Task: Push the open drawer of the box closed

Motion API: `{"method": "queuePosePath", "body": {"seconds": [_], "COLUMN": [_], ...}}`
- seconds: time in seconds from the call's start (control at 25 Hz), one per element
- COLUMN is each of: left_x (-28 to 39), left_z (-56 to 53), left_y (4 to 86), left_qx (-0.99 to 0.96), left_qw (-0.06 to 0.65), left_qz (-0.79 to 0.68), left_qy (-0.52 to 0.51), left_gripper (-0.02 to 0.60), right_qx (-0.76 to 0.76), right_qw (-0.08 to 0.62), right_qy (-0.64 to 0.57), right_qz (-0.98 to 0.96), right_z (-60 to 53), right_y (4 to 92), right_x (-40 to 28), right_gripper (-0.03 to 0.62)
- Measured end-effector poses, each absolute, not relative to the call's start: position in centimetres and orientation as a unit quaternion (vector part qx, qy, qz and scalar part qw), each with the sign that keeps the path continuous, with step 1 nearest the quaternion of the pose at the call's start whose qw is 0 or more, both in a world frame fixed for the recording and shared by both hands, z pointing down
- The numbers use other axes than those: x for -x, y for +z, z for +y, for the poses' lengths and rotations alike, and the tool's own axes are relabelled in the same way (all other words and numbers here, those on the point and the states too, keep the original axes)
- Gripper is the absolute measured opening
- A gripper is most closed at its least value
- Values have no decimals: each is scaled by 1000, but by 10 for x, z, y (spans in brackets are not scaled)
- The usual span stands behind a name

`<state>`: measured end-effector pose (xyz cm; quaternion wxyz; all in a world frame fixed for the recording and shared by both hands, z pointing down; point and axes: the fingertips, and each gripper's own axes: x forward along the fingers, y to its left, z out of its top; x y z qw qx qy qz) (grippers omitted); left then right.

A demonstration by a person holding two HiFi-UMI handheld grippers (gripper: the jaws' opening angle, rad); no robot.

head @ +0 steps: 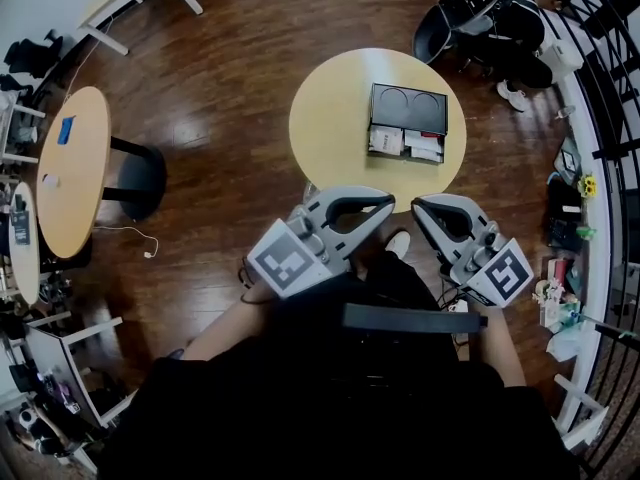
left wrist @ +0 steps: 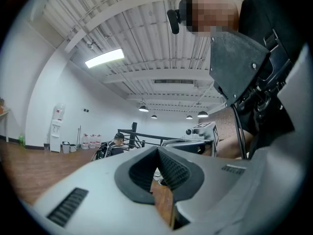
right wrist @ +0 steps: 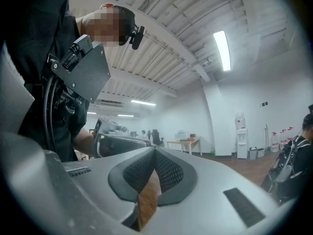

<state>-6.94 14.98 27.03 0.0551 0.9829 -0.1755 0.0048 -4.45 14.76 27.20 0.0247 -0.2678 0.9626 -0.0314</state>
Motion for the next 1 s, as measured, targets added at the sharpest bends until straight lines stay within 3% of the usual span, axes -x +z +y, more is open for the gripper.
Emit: {"method": "queuePosePath", "body": {"seconds": [0.56, 1.0], "left_x": [-72, -94], "left_z": [80, 50], "left_y": [291, 302], "left_qx": [-976, -970], "left_qw": [64, 77], "left_qz": [-209, -229], "left_qy": [19, 36], "left_gripper": [32, 32], "right_qx": [221, 214], "right_qw": [2, 6], "right_qy": [-43, -61], "right_qz": [974, 975], "right_z": [91, 35], "right_y": [297, 306], "right_x": [-95, -138], "right_gripper": [18, 18]}}
